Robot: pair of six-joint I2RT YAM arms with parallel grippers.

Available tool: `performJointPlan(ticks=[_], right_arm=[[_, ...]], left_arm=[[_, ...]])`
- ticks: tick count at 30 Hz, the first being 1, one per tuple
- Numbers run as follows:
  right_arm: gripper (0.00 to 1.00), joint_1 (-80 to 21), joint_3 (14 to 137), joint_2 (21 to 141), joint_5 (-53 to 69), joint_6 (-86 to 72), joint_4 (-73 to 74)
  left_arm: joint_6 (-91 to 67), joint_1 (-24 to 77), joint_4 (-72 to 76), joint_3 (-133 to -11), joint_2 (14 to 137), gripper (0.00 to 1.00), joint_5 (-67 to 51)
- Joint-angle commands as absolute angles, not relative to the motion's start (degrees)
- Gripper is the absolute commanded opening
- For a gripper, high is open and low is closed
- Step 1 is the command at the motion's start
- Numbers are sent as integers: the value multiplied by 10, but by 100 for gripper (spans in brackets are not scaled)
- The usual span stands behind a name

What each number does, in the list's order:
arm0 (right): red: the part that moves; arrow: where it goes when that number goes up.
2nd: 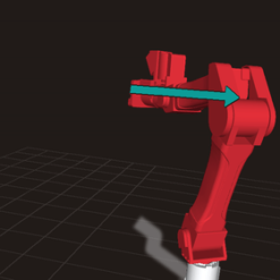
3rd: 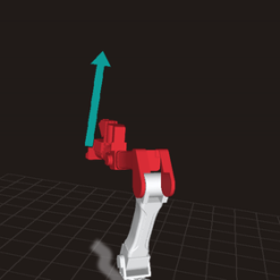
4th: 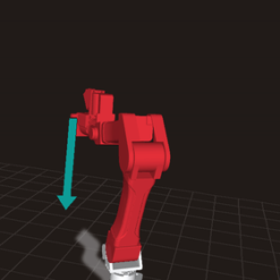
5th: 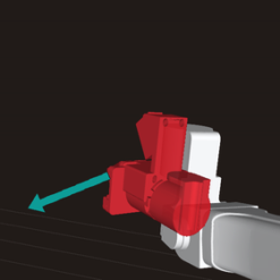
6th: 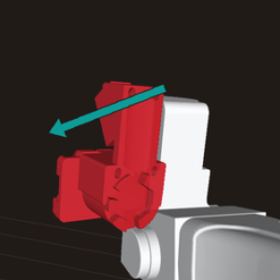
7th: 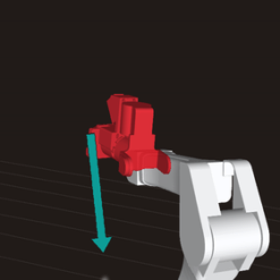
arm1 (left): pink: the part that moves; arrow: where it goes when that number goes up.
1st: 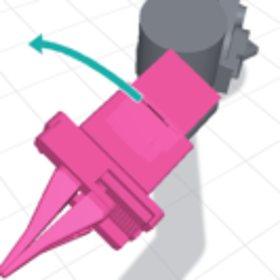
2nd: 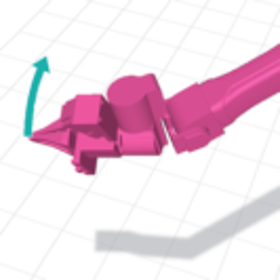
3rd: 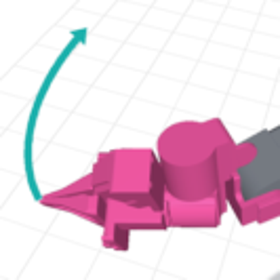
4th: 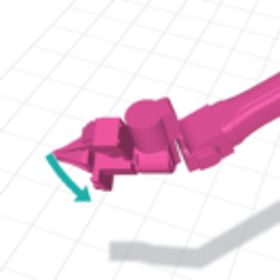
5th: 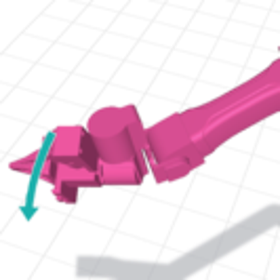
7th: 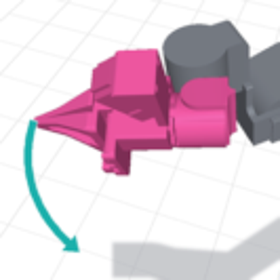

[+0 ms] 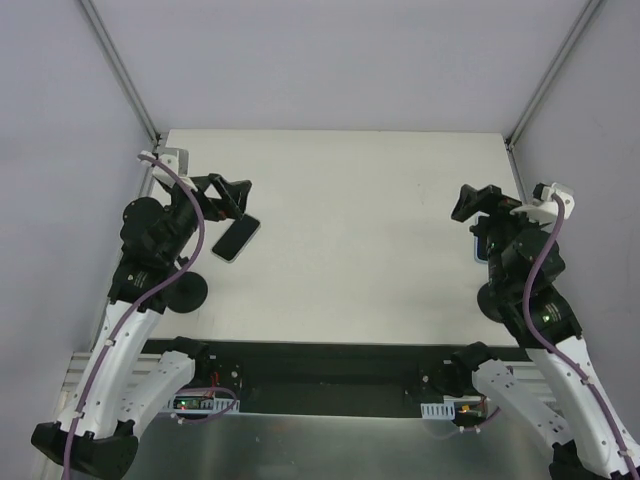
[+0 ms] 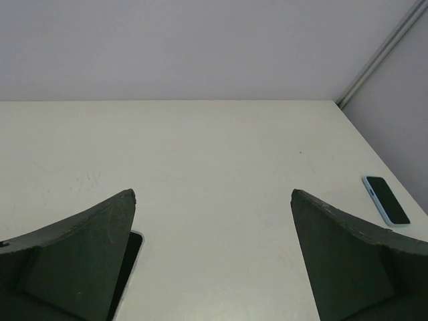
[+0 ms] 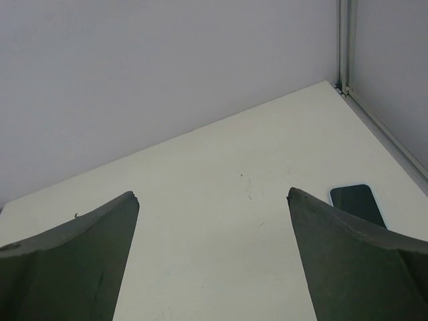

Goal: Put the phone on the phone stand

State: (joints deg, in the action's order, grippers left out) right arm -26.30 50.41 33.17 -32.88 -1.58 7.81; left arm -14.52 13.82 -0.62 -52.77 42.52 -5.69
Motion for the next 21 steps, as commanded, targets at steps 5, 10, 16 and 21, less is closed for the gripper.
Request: performJointPlan(ticks=[5,10,16,21], right_arm=[[96,-265,641,457,-337,-7,208],[96,-248,666,497,-314,-23,286],[96,-101,635,457,-302,-104,428],[96,13,559,395,-294,-137,482]], left_arm=[[-187,141,-16,-577,507,99,-184],[-192,162,-54,-606,570,99,-223],[-214,171,-64,-618,596,99,-238],[-230,175,-64,-623,592,99,-269]])
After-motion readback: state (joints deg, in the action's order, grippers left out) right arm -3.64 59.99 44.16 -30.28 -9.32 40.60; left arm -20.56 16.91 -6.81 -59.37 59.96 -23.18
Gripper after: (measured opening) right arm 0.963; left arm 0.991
